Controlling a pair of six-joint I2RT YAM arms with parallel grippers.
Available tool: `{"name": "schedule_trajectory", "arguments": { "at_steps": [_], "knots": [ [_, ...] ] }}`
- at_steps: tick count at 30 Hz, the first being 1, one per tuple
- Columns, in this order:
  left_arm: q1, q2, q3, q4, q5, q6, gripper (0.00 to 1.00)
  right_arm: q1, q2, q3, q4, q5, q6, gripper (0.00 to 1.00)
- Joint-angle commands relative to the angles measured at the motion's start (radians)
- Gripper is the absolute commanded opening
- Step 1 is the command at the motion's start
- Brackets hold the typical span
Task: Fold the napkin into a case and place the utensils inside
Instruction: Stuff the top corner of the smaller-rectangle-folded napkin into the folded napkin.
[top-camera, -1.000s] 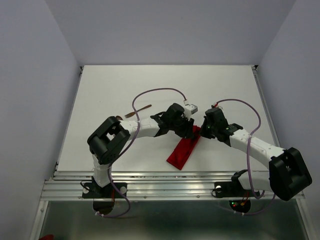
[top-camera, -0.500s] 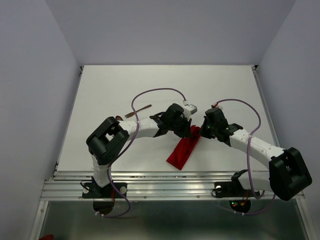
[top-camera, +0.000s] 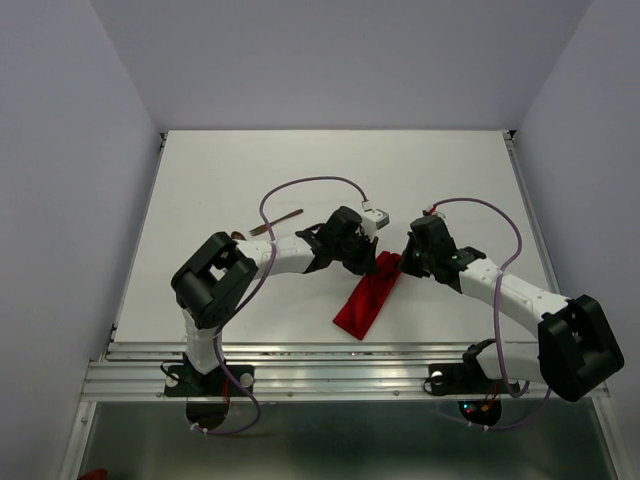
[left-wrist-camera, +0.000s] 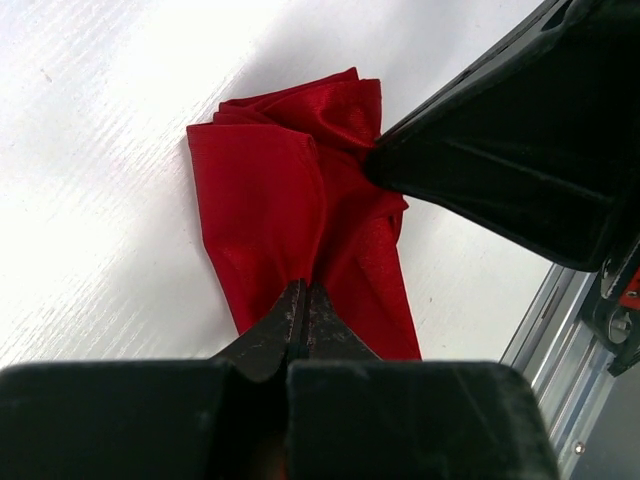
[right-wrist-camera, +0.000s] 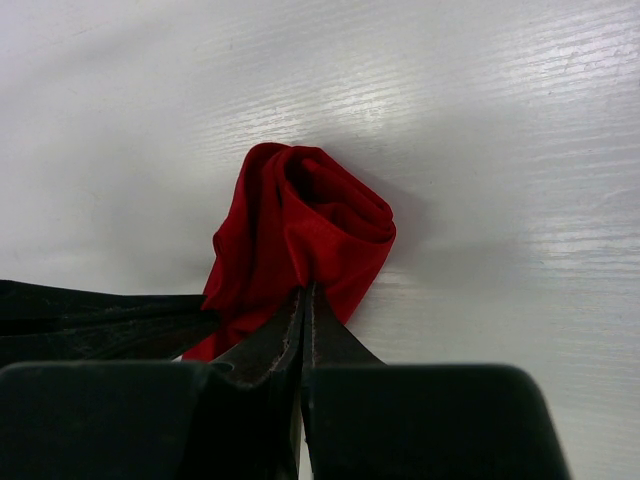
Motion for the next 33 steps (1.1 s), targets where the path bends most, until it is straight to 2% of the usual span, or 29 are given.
{"name": "schedule_trajectory", "arguments": {
  "at_steps": [1, 13, 15, 17, 18, 23, 25, 26, 29, 32, 33],
  "knots": [
    [0.000, -0.017, -0.010, 0.035, 0.016, 0.030, 0.00, 0.008, -0.028, -0.011, 0.030, -0.001, 0.009, 0.01],
    [-0.003, -0.018, -0.014, 0.034, 0.012, 0.033, 0.00, 0.008, -0.023, -0.012, 0.035, -0.012, 0.009, 0.01],
    [-0.003, -0.011, 0.007, -0.003, -0.041, 0.017, 0.11, 0.008, -0.022, -0.011, 0.036, -0.014, 0.009, 0.01],
    [-0.003, -0.015, 0.009, -0.011, -0.060, 0.013, 0.27, 0.008, -0.019, -0.011, 0.038, -0.014, 0.009, 0.01],
    [-0.003, -0.021, 0.006, -0.005, -0.065, 0.010, 0.41, 0.008, -0.020, -0.012, 0.039, -0.014, 0.009, 0.01],
    [-0.001, -0.069, -0.001, -0.001, -0.054, 0.015, 0.62, -0.001, -0.018, -0.018, 0.052, -0.031, 0.009, 0.01],
    [0.000, -0.083, 0.004, -0.006, -0.053, 0.023, 0.64, -0.001, -0.018, -0.019, 0.053, -0.032, 0.010, 0.01],
    [0.000, -0.087, 0.004, -0.008, -0.053, 0.029, 0.68, -0.001, -0.014, -0.017, 0.056, -0.034, 0.012, 0.01],
    [0.000, -0.098, 0.012, -0.008, -0.050, 0.041, 0.69, -0.001, -0.009, -0.017, 0.061, -0.037, 0.014, 0.01],
    [-0.004, -0.087, 0.026, -0.003, -0.063, 0.064, 0.68, -0.001, -0.009, -0.019, 0.068, -0.041, 0.020, 0.01],
    [-0.018, -0.080, 0.030, -0.003, -0.100, 0.082, 0.63, -0.001, -0.009, -0.022, 0.072, -0.044, 0.023, 0.01]
  ]
}}
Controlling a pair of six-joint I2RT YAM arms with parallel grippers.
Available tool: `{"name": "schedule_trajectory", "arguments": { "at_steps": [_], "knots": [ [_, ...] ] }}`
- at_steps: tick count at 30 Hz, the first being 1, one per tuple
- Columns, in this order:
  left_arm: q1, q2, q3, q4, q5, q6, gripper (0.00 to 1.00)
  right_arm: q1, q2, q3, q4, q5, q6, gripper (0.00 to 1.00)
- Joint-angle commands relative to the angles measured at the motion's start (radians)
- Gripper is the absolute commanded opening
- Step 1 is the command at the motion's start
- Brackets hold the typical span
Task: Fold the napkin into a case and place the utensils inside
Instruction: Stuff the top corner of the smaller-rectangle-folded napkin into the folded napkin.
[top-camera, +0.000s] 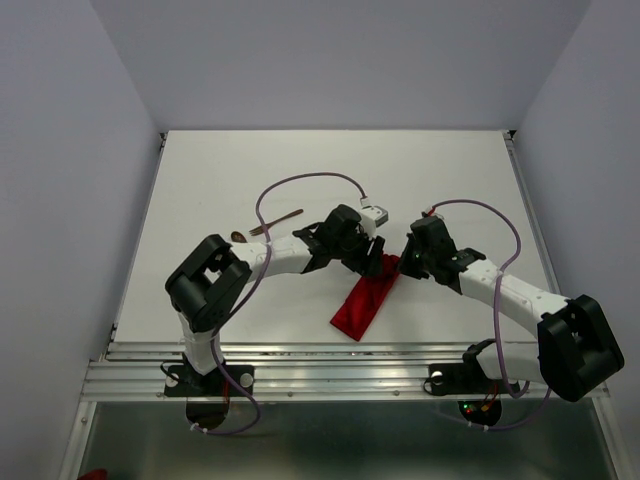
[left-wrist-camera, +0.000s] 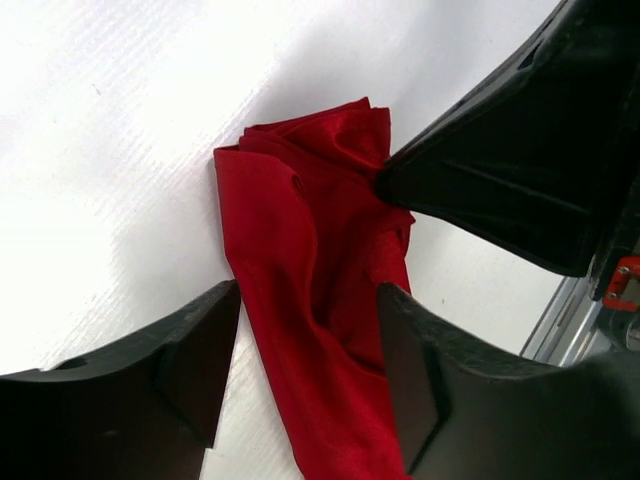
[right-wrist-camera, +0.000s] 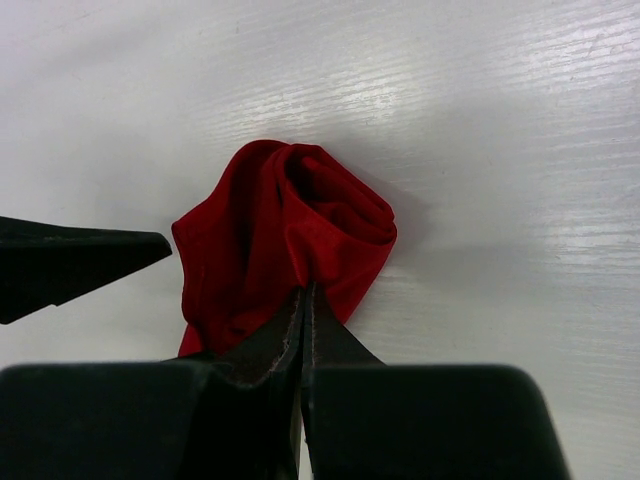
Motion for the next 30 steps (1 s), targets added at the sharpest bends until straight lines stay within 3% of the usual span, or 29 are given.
{"name": "schedule_trajectory", "arguments": {
  "at_steps": [1, 23, 27, 30],
  "knots": [
    [-0.024, -0.037, 0.049, 0.014, -0.059, 0.068, 0.62, -0.001, -0.007, -0.009, 0.063, -0.016, 0.018, 0.01],
    [-0.086, 0.065, 0.106, 0.014, -0.060, 0.129, 0.50, -0.001, -0.002, -0.001, 0.060, -0.025, 0.026, 0.01],
    [-0.089, 0.077, 0.119, 0.012, -0.068, 0.128, 0.43, -0.001, -0.004, -0.004, 0.061, -0.027, 0.026, 0.01],
    [-0.089, 0.083, 0.130, 0.004, -0.075, 0.123, 0.28, -0.001, -0.005, -0.007, 0.060, -0.027, 0.029, 0.01]
  ]
}}
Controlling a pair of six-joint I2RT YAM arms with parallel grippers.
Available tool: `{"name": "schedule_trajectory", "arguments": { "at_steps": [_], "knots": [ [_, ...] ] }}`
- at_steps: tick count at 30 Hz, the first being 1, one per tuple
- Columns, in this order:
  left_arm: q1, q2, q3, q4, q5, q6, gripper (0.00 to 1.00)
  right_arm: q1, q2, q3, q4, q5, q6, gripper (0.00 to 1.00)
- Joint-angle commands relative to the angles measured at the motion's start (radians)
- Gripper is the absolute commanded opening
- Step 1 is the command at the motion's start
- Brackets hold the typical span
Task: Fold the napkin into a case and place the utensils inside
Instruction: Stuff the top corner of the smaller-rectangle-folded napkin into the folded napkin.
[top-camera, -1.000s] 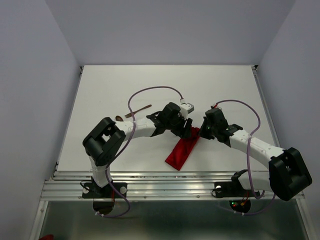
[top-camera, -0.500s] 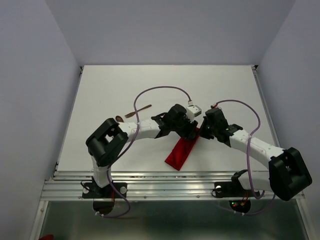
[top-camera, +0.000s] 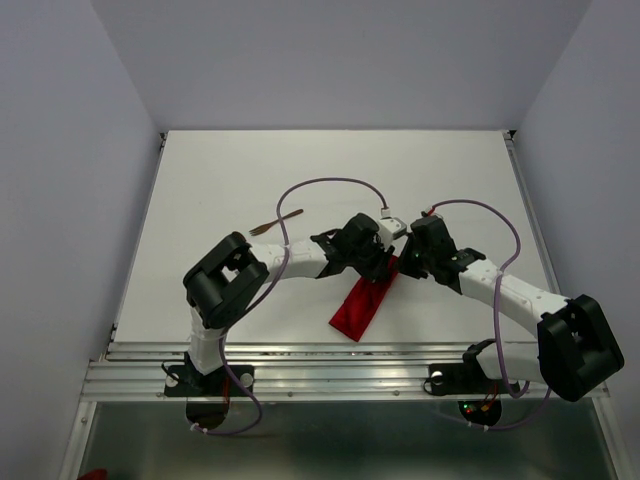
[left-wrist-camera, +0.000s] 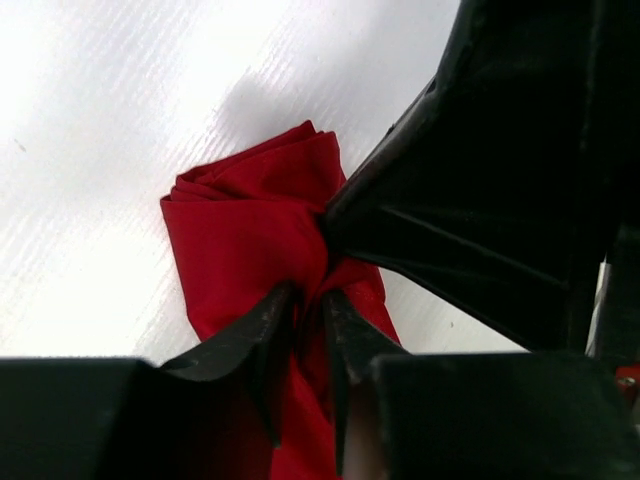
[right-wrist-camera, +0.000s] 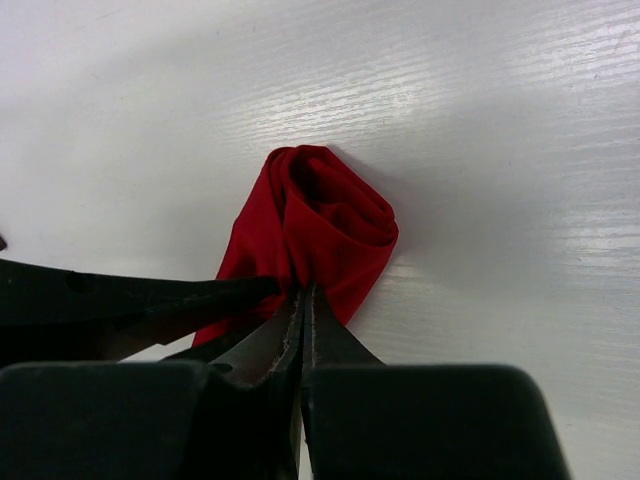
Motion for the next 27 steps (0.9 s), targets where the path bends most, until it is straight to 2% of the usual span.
{"name": "schedule_trajectory", "arguments": {
  "at_steps": [1, 4, 6, 15, 27],
  "knots": [
    [-0.006, -0.006, 0.055, 0.008, -0.018, 0.012, 0.23, -0.001, -0.008, -0.007, 0.044, -0.003, 0.010, 0.01],
    [-0.006, -0.001, 0.061, -0.001, -0.026, 0.012, 0.07, -0.001, -0.008, -0.008, 0.043, -0.003, 0.012, 0.01],
    [-0.006, 0.003, 0.070, -0.007, -0.026, 0.009, 0.00, -0.001, -0.009, -0.008, 0.044, -0.003, 0.012, 0.01],
    [0.011, -0.009, 0.035, 0.034, 0.015, -0.049, 0.00, -0.001, -0.020, -0.014, 0.043, -0.005, 0.015, 0.01],
    [0.056, 0.005, -0.016, 0.120, 0.052, -0.245, 0.00, -0.001, -0.046, -0.027, 0.040, 0.003, 0.029, 0.01]
  ]
}}
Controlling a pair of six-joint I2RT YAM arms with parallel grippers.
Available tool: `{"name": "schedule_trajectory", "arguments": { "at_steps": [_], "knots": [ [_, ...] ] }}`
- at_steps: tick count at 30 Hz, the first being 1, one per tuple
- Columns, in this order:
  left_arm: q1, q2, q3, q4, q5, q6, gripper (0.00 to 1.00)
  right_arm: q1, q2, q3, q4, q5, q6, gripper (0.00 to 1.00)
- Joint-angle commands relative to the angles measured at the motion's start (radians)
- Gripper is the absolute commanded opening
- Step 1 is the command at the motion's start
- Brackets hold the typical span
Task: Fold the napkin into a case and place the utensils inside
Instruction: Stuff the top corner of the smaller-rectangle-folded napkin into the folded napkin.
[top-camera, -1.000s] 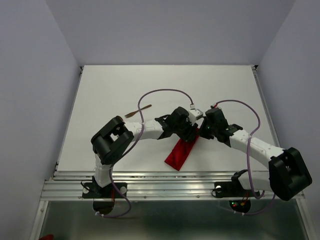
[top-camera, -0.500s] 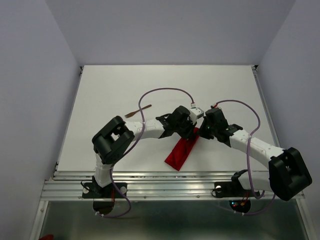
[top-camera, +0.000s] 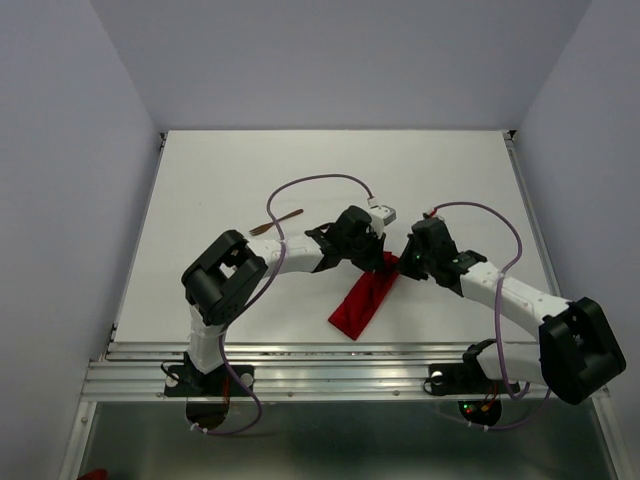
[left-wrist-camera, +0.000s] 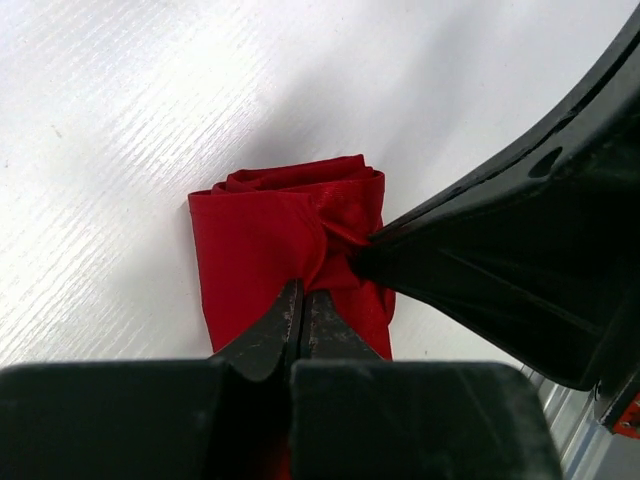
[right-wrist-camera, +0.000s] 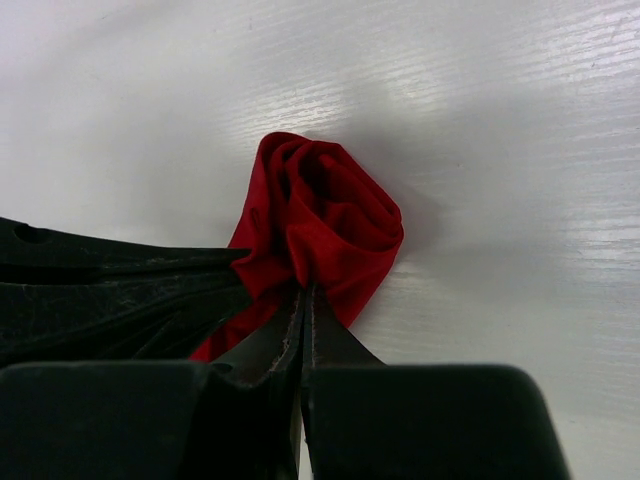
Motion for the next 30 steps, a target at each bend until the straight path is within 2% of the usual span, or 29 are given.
{"name": "schedule_trajectory", "arguments": {
  "at_steps": [1, 7, 17, 24, 26, 27, 30],
  "knots": [
    [0.004, -0.006, -0.022, 0.095, 0.017, -0.092, 0.00, -0.001, -0.032, -0.008, 0.033, 0.003, 0.010, 0.01],
    [0.002, -0.015, -0.055, 0.148, 0.014, -0.157, 0.00, -0.001, -0.038, -0.010, 0.031, 0.000, 0.016, 0.01],
    [0.002, -0.012, -0.048, 0.144, 0.003, -0.204, 0.00, -0.001, -0.059, -0.013, 0.013, 0.011, 0.016, 0.01],
    [0.015, -0.049, -0.067, 0.142, -0.004, -0.187, 0.00, -0.001, -0.061, -0.016, 0.008, 0.012, 0.015, 0.01],
    [0.018, -0.063, -0.064, 0.141, 0.016, -0.192, 0.13, -0.001, -0.055, -0.018, 0.010, 0.014, 0.015, 0.01],
    [0.018, -0.084, -0.067, 0.142, 0.043, -0.193, 0.39, -0.001, -0.055, -0.022, 0.012, 0.012, 0.016, 0.01],
    [0.018, -0.092, -0.071, 0.135, 0.043, -0.190, 0.42, -0.001, -0.058, -0.024, 0.010, 0.015, 0.016, 0.01]
  ]
}}
